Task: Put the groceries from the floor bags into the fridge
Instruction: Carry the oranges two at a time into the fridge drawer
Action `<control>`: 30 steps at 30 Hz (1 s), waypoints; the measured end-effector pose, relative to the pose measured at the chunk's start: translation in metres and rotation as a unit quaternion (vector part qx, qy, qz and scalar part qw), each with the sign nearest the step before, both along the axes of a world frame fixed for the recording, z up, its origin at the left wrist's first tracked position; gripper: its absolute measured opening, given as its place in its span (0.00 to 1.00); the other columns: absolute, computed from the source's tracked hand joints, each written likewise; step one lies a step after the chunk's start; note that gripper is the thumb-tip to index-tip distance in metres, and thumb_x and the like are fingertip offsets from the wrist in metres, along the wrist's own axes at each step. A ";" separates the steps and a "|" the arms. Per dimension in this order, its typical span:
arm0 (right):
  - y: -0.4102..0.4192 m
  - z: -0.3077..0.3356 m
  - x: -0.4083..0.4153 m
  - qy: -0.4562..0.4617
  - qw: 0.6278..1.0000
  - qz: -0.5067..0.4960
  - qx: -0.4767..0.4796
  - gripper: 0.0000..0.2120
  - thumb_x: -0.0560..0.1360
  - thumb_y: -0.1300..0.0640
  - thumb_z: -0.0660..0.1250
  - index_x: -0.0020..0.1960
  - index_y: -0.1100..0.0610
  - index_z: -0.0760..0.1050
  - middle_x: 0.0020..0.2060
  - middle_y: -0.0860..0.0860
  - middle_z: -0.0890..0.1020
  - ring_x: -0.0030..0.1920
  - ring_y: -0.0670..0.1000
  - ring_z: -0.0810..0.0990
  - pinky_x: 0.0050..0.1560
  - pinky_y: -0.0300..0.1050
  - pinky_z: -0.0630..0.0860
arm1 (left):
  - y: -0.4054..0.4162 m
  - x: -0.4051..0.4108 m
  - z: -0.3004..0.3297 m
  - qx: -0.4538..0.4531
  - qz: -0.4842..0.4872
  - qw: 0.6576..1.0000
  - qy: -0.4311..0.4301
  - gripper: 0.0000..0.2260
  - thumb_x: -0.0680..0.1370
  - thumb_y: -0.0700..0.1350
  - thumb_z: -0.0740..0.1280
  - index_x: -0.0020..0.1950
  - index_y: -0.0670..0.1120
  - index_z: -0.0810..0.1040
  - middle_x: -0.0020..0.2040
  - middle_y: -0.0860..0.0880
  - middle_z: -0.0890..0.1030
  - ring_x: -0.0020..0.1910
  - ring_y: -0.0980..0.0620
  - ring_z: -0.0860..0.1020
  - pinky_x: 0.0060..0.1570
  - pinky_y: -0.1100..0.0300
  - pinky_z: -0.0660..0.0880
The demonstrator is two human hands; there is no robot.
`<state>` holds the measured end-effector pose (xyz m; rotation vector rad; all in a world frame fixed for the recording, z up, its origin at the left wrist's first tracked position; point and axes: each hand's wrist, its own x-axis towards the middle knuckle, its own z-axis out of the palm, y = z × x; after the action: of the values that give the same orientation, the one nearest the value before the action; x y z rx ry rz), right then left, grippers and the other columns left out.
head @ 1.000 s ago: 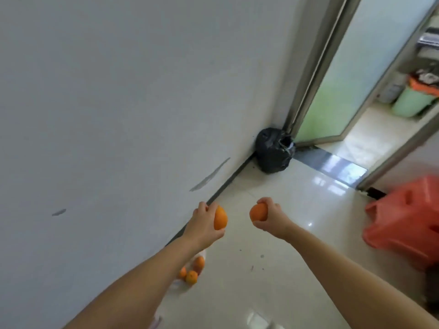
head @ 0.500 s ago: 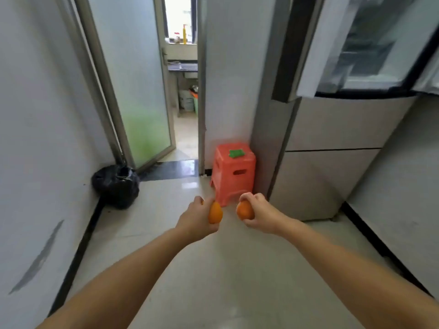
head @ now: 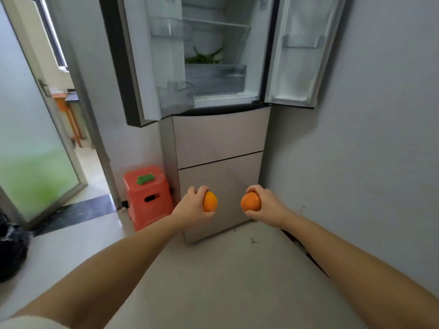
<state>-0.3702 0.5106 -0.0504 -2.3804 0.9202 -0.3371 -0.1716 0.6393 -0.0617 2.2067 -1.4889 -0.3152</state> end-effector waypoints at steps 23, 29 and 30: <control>-0.459 0.117 0.159 -0.114 0.993 -0.018 -0.024 0.34 0.70 0.52 0.73 0.71 0.50 0.61 0.64 0.51 0.69 0.58 0.50 0.71 0.54 0.43 0.71 | -0.482 0.159 0.116 -0.207 0.081 0.954 0.199 0.26 0.71 0.54 0.71 0.64 0.48 0.65 0.57 0.46 0.70 0.49 0.46 0.77 0.44 0.53 0.78; -0.567 0.130 0.249 -0.246 0.953 -0.001 0.177 0.27 0.71 0.54 0.73 0.65 0.53 0.65 0.61 0.55 0.73 0.54 0.51 0.77 0.45 0.42 0.79 | -0.579 0.220 0.141 -0.293 0.177 0.824 0.450 0.17 0.75 0.52 0.67 0.58 0.48 0.67 0.51 0.46 0.73 0.47 0.47 0.76 0.41 0.55 0.76; -0.585 0.134 0.265 -0.268 0.940 -0.002 0.212 0.27 0.71 0.54 0.72 0.66 0.54 0.65 0.62 0.55 0.72 0.55 0.52 0.76 0.46 0.43 0.79 | -0.591 0.233 0.145 -0.308 0.176 0.802 0.481 0.14 0.76 0.53 0.66 0.56 0.49 0.69 0.48 0.45 0.74 0.44 0.48 0.76 0.38 0.57 0.75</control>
<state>-0.1049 -0.0739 0.0838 -1.7586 0.6554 -0.6730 0.0618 0.0485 0.0836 1.3576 -0.4839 -0.6008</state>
